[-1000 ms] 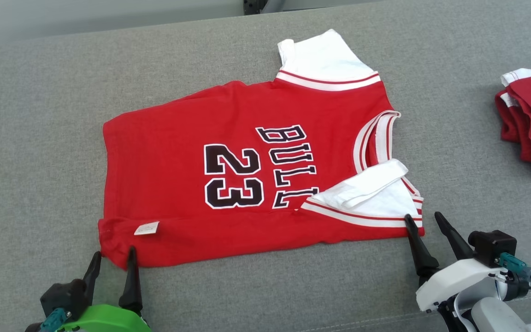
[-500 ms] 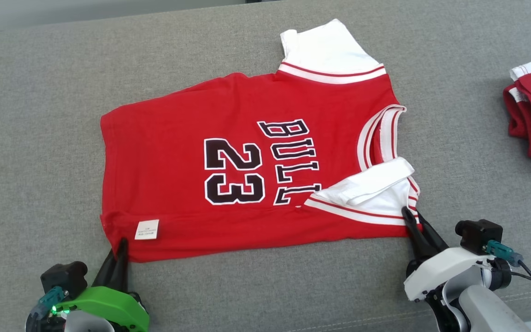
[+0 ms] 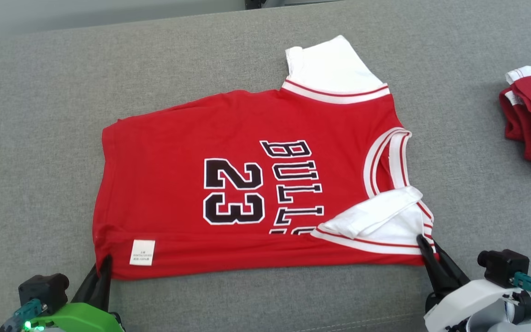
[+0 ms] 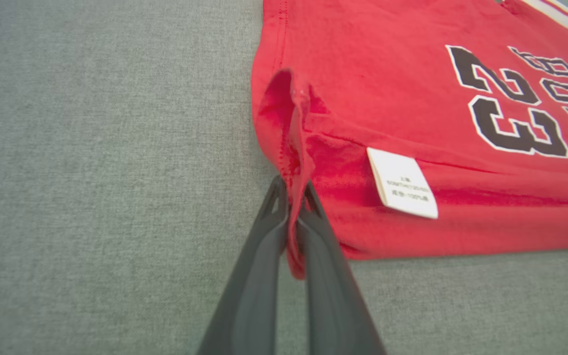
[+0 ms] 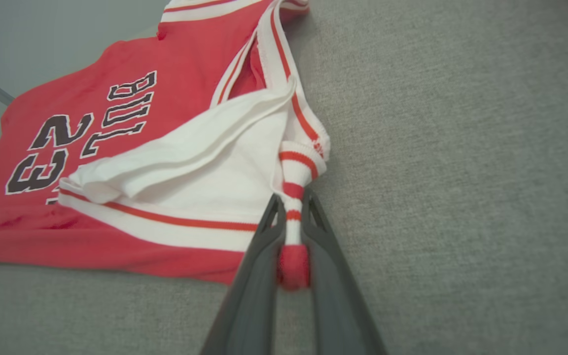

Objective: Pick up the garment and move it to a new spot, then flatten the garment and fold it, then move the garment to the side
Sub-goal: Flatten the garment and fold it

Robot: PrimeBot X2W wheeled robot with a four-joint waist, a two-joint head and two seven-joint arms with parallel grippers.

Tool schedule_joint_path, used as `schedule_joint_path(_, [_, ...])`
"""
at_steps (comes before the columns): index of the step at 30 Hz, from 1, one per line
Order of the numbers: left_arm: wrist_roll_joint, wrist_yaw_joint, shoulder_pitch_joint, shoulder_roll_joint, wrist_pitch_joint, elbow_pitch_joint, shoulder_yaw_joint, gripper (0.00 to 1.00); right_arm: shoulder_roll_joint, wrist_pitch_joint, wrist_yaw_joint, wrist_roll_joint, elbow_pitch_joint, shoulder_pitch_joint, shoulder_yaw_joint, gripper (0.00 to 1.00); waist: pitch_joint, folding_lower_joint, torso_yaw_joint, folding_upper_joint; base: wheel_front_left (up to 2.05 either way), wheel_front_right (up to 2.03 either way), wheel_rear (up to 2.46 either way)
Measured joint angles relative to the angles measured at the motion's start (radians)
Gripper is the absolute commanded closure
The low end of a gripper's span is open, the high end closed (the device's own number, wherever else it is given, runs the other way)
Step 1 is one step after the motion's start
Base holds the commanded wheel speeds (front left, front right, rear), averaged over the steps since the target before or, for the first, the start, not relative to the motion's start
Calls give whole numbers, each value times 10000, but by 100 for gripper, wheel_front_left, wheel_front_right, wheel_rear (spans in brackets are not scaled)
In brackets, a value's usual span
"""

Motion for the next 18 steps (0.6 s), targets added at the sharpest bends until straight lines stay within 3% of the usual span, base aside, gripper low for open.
schedule_joint_path(5, [-157,336,662,117,688,-943,59,100,182,663,0,-255,-920,815,-449,100,34,0,-33,0,0,0,0])
schedule_joint_path(6, [-184,347,694,121,700,-1076,50,88,244,759,0,-309,-1026,867,-531,88,61,0,-37,0,0,0,0])
schedule_joint_path(7, [-188,366,696,109,708,-1152,38,28,278,872,-2,-380,-1087,875,-596,54,89,0,-41,0,0,0,0])
schedule_joint_path(8, [-188,433,696,75,721,-1195,15,28,301,999,-2,-393,-1162,885,-617,54,115,0,-40,0,0,0,0])
schedule_joint_path(9, [-196,460,693,17,780,-1216,-29,0,336,1043,-2,-443,-1239,879,-658,0,137,0,-39,0,0,0,0])
schedule_joint_path(18, [-209,566,343,-535,-686,-1611,182,0,593,157,-12,-1467,-2487,537,-1958,0,110,0,-90,0,0,0,0])
